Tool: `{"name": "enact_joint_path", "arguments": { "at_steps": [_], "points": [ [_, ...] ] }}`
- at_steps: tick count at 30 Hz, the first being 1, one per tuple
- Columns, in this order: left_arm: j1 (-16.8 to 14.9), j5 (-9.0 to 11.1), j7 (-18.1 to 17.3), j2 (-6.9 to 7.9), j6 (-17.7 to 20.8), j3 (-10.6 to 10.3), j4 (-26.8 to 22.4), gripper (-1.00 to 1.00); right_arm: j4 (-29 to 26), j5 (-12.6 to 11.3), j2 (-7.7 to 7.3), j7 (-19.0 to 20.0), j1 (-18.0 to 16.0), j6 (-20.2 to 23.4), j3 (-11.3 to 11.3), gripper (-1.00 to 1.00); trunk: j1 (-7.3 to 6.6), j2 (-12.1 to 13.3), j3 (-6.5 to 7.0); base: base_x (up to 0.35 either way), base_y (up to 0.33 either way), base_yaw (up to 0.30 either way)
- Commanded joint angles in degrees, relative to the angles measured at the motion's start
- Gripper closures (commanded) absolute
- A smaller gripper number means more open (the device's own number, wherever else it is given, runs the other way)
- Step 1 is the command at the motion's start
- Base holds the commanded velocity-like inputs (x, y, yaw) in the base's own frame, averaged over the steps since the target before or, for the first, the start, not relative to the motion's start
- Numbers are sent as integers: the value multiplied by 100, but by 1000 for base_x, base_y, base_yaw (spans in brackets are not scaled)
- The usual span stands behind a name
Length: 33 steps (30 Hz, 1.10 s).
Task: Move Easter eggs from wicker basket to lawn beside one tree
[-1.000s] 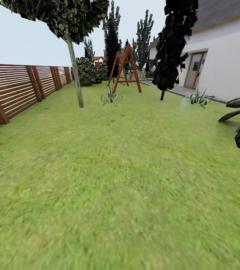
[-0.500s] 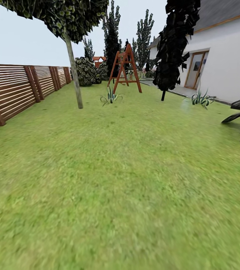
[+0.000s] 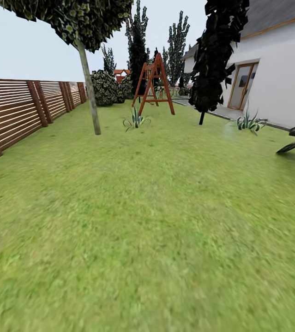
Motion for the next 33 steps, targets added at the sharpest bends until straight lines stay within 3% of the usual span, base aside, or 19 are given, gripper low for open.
{"name": "enact_joint_path", "arguments": {
  "at_steps": [1, 15, 33],
  "points": [
    [-3, -3, 1, 1, -20, -1, 5, -100, -2, -2, 1, 0, 0, -15, -13, -100, 3, -2, -4, 336, 0, 0],
    [-3, -3, 1, 1, -20, -1, 5, -100, -15, -4, 6, -3, -1, -17, -20, -100, 3, -2, -40, 336, 0, -106],
    [-3, -3, 1, 1, -20, -1, 5, -100, -12, -4, 17, -1, -1, -17, -18, -100, 3, -2, -44, 336, 0, -8]
  ]
}}
